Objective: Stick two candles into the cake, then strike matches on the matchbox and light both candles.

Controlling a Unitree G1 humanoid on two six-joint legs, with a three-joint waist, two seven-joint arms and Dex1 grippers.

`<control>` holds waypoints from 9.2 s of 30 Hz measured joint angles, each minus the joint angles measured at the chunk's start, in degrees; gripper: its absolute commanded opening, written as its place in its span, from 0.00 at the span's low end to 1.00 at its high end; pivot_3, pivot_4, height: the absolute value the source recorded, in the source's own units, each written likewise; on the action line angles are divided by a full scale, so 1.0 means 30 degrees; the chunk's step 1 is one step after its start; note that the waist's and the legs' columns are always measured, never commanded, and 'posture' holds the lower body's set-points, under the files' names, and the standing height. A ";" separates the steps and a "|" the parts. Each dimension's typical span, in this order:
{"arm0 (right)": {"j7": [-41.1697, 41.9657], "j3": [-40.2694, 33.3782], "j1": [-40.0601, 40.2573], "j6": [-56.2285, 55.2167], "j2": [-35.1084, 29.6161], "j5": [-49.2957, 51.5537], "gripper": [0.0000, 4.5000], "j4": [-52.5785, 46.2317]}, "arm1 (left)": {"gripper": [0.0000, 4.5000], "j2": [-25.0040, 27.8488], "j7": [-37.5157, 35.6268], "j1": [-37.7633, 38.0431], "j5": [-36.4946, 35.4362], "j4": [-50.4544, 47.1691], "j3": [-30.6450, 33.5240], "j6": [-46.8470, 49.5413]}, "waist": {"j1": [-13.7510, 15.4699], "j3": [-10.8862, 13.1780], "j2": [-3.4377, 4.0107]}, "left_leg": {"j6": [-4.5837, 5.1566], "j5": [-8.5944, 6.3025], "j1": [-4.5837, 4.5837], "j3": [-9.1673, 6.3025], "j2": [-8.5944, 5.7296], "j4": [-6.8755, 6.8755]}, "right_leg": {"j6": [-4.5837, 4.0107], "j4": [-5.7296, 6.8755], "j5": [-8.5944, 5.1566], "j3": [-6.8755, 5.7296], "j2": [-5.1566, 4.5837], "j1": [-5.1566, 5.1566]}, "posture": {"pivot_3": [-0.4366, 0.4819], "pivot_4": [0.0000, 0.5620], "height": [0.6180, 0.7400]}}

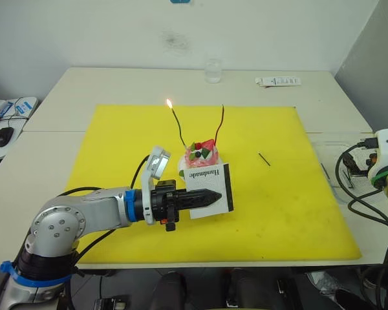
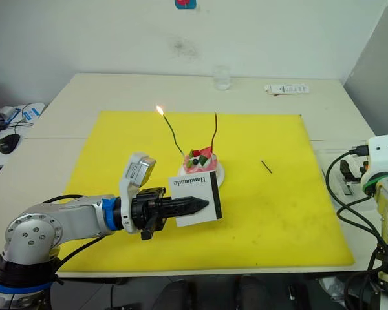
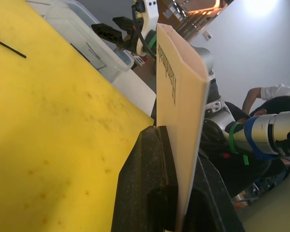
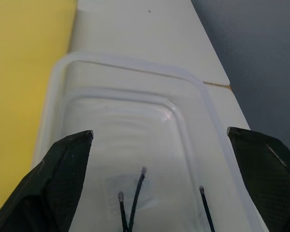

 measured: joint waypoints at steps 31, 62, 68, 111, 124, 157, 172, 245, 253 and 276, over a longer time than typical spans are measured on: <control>0.3853 0.6942 -0.2702 -0.6426 0.5305 0.0724 0.71 0.4101 | 0.00 0.0842 0.0195 0.1362 -0.0082 -0.0469 0.1106 -0.0251 | -0.0005 0.0001 -0.0001 | 0.0011 -0.0006 0.0020 -0.0013 0.0008 0.0009 | 0.0005 0.0016 0.0008 -0.0006 0.0002 0.0012 | 0.48 0.27 1.00; 0.3260 0.6980 -0.2990 -0.6770 0.6069 0.0718 0.35 0.5738 | 0.00 0.1294 0.0619 0.1464 -0.0415 -0.0850 0.1108 -0.0535 | -0.0005 0.0000 -0.0001 | 0.0010 -0.0005 0.0049 -0.0012 0.0004 0.0017 | 0.0003 0.0025 0.0011 -0.0005 -0.0002 0.0042 | 0.48 0.27 1.00; 0.3208 0.6944 -0.2990 -0.6788 0.6099 0.0718 0.01 0.5748 | 0.00 0.1293 0.0616 0.1491 -0.0414 -0.0860 0.1108 -0.0542 | -0.0005 0.0000 -0.0001 | 0.0010 -0.0005 0.0049 -0.0011 0.0004 0.0017 | 0.0003 0.0025 0.0011 -0.0004 -0.0002 0.0043 | 0.48 0.27 1.00; 1.3796 0.7945 -0.2848 -0.5052 -0.0091 0.6727 0.01 -0.5247 | 0.00 0.1287 0.0034 -0.0114 -0.0107 0.2631 0.1273 0.0253 | -0.0008 0.0009 0.0010 | 0.0014 -0.0008 0.0032 -0.0033 0.0016 0.0009 | 0.0006 0.0007 0.0008 -0.0027 0.0001 0.0033 | 0.48 0.27 1.00; 1.3523 0.9903 -0.4038 -0.6224 0.1412 0.5706 0.01 -0.5404 | 0.00 0.0725 0.0397 -0.0370 0.0027 0.2907 0.1031 0.0704 | -0.0003 0.0009 0.0010 | 0.0011 -0.0006 0.0035 -0.0037 0.0010 0.0016 | 0.0006 0.0013 0.0009 -0.0029 -0.0004 0.0036 | 0.48 0.27 1.00; 2.2476 1.2185 -0.2067 -0.7580 -0.7260 0.4732 0.01 -0.6637 | 0.00 0.0630 0.0199 -0.0692 0.0521 0.3658 0.1728 0.0743 | 0.0278 0.0032 0.0032 | 0.0069 -0.0039 0.0010 -0.0056 -0.0042 0.0060 | 0.0008 -0.0046 0.0007 -0.0062 -0.0048 0.0069 | 0.48 0.27 1.00; 1.5088 1.0014 -0.6950 -0.5112 0.0554 0.6199 0.01 -0.4476 | 0.00 0.0354 0.0051 -0.0865 0.0579 0.3560 0.1592 0.0921 | 0.0043 0.0044 0.0004 | -0.0088 0.0055 0.0027 -0.0110 -0.0004 0.0021 | -0.0045 -0.0003 0.0038 -0.0075 -0.0007 0.0067 | 0.48 0.27 1.00; 1.6281 1.1998 -0.8041 -0.7204 0.0621 0.2849 0.01 -0.3859 | 0.00 -0.0066 -0.0154 -0.1289 0.0927 0.3578 0.1550 0.1540 | -0.0002 0.0075 0.0006 | -0.0118 0.0076 0.0008 -0.0264 -0.0006 0.0017 | -0.0068 0.0014 0.0041 -0.0196 0.0008 0.0075 | 0.48 0.27 1.00; 1.6204 1.2287 -0.8051 -0.8272 0.0639 0.1787 0.01 -0.3666 | 0.00 -0.0100 0.0031 -0.1286 0.0928 0.3583 0.1549 0.1547 | -0.0002 0.0075 0.0006 | -0.0118 0.0076 0.0007 -0.0264 -0.0006 0.0017 | -0.0068 0.0014 0.0041 -0.0196 0.0008 0.0076 | 0.48 0.27 1.00; 2.3353 1.1531 -0.7615 -0.9754 -0.6820 0.4969 0.01 -0.3680 | 0.00 -0.0176 -0.0142 -0.1264 0.1195 0.3814 0.1653 0.1667 | -0.0170 0.0150 0.0044 | -0.0117 0.0077 0.0167 -0.0339 0.0021 -0.0004 | -0.0104 0.0043 0.0044 -0.0188 0.0092 0.0161 | 0.48 0.27 1.00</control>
